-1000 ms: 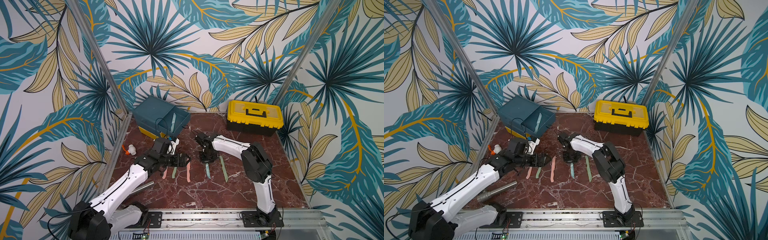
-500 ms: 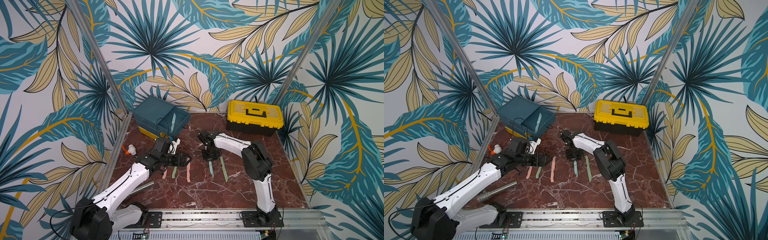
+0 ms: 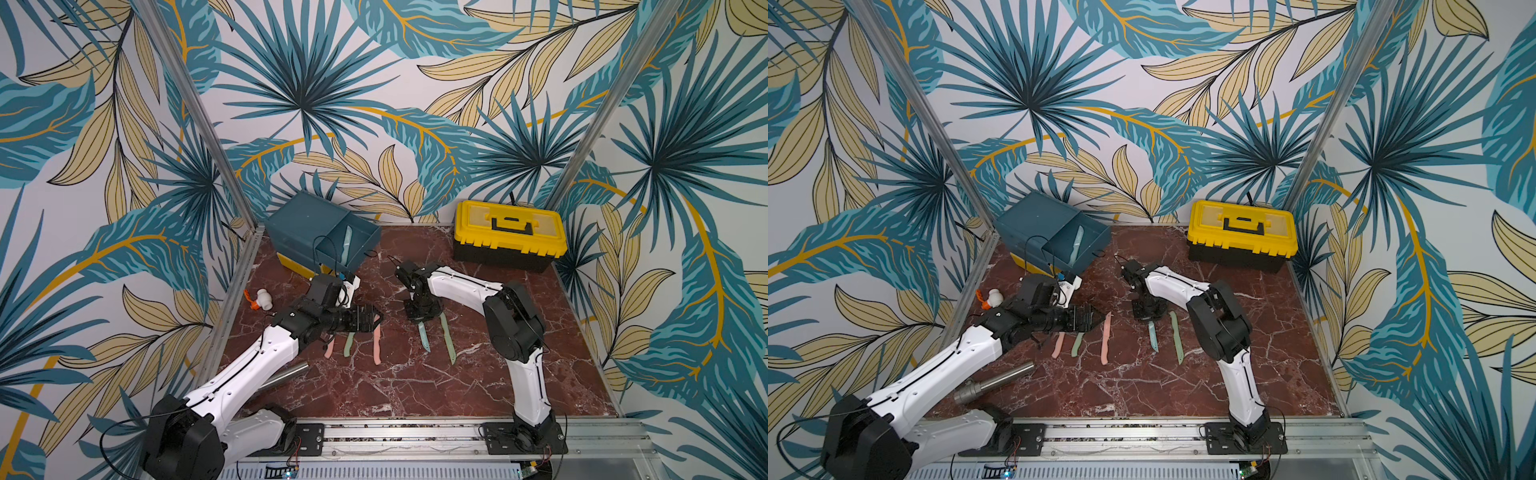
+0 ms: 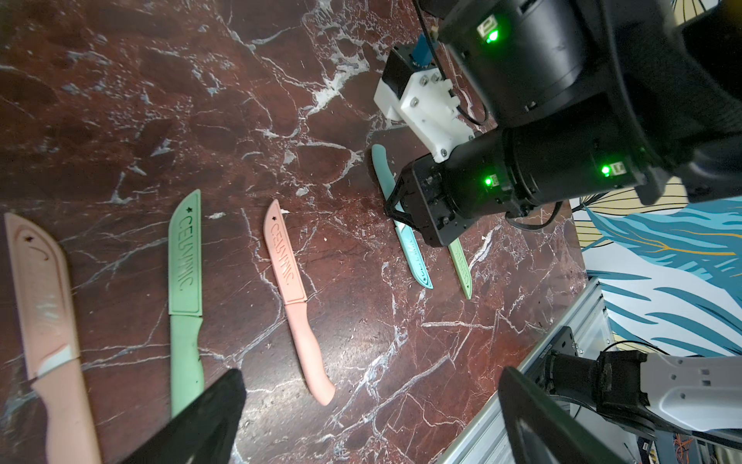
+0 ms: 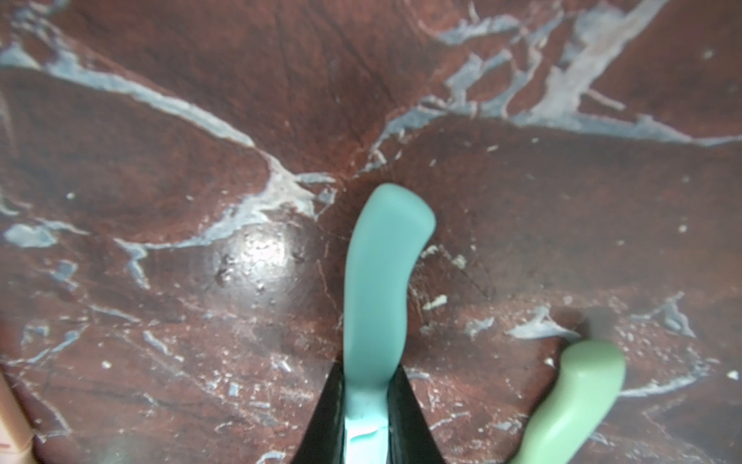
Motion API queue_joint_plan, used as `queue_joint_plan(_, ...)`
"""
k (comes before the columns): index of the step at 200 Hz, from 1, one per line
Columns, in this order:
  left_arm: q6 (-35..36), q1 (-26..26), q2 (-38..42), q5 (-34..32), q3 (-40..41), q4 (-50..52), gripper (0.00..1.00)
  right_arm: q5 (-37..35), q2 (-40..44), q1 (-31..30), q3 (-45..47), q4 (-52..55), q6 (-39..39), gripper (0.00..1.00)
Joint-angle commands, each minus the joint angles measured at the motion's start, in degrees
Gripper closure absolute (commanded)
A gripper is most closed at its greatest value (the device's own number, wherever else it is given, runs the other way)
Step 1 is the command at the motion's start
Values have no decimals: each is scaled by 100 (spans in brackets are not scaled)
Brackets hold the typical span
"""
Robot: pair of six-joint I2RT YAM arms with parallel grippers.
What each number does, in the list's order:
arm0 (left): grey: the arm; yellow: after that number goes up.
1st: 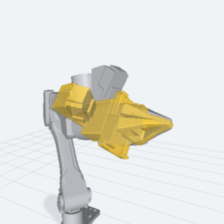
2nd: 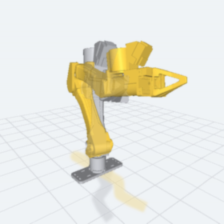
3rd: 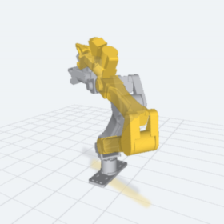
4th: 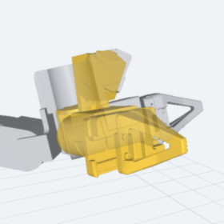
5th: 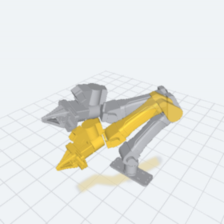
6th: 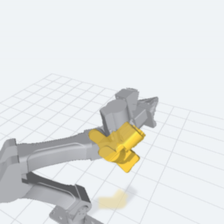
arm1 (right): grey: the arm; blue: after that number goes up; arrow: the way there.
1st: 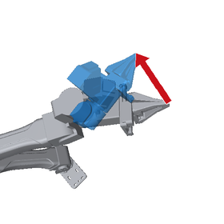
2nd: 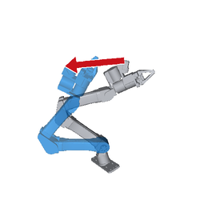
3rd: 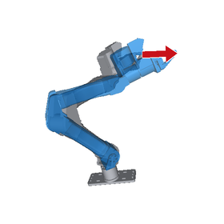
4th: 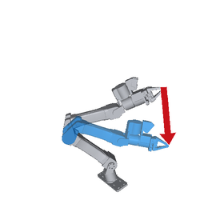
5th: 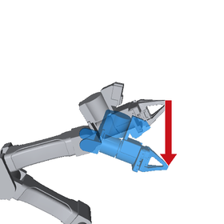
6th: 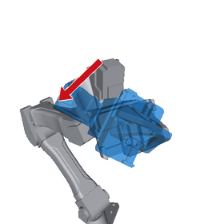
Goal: Place the fruit knives into the drawer by color
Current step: Pick up the fruit knife from the center of the board, then place the fruit knife in the drawer.
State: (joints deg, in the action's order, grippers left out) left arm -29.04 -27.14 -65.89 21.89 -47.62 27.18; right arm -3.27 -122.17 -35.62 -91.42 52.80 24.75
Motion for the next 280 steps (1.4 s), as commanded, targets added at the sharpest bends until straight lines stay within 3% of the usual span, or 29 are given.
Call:
queue_joint_plan(1,-40,-26,76,8,7,-154,0,-172,-186,10,280,-59,-33,100)
queue_joint_plan(175,5,-81,6,-170,-129,-158,0,-497,859,158,-9,563,313,100)
queue_joint_plan(207,171,-81,-94,-219,-283,-52,0,81,878,283,-44,791,1030,100)
queue_joint_plan(255,747,-81,-165,-143,-553,142,0,1692,1064,537,235,228,2389,100)
queue_joint_plan(280,1153,-84,-151,-275,-912,575,0,2035,1115,536,-120,156,2595,100)
